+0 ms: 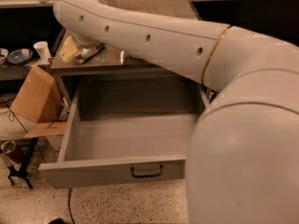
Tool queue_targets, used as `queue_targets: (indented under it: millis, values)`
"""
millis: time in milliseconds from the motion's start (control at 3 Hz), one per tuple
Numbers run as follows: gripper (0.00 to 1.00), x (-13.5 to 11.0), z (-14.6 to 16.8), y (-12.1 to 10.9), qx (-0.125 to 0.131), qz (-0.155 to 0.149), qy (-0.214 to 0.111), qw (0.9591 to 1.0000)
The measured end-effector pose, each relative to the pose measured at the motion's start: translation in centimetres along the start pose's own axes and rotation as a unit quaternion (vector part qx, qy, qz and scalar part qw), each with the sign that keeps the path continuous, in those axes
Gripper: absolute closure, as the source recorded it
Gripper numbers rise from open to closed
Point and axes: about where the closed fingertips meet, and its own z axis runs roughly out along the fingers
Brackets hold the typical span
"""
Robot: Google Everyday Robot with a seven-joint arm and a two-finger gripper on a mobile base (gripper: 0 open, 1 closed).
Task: Place redbull can into top drawer
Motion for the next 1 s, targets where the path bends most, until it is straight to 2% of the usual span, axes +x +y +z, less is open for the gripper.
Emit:
queue_targets:
  millis: [333, 667, 1000]
  values:
    - [0.00, -3.66, 2.45, 0.38, 0.016, 0.005, -0.045, 0.9988]
    - [0.00, -3.65, 2.45, 0.38, 0.016, 0.005, -0.045, 0.9988]
    - [0.00, -3.44, 2.79, 0.20, 0.006, 0.016, -0.053, 0.9985]
